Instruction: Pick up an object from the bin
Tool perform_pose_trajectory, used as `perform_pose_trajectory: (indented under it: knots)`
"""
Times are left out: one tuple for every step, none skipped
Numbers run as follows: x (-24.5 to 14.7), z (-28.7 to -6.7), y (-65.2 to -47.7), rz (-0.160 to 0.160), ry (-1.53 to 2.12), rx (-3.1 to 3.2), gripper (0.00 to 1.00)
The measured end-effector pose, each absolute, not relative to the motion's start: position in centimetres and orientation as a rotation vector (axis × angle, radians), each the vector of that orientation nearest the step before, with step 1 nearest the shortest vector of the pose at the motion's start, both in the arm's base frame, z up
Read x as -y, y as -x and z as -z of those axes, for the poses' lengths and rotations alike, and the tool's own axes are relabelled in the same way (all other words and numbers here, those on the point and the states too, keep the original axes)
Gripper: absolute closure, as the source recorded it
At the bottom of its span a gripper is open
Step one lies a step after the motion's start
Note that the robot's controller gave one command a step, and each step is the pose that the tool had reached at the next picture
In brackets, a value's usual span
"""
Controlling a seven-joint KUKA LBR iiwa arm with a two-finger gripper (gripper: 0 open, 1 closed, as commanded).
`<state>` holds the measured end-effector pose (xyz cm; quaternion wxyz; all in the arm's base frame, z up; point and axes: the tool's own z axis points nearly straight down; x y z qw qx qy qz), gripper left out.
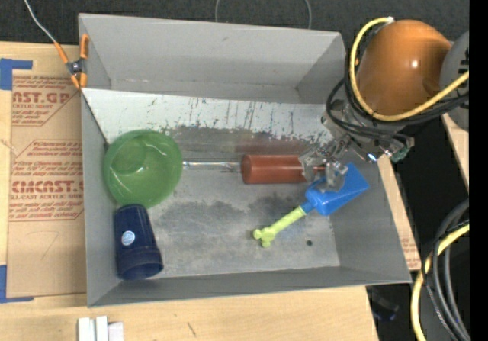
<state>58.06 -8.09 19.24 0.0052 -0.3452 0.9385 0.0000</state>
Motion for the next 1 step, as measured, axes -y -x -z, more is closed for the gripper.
perform_pose_trajectory:
  knots:
    - [7.05,-24.84,-59.34,0.003,1.033,-2.945,1.0]
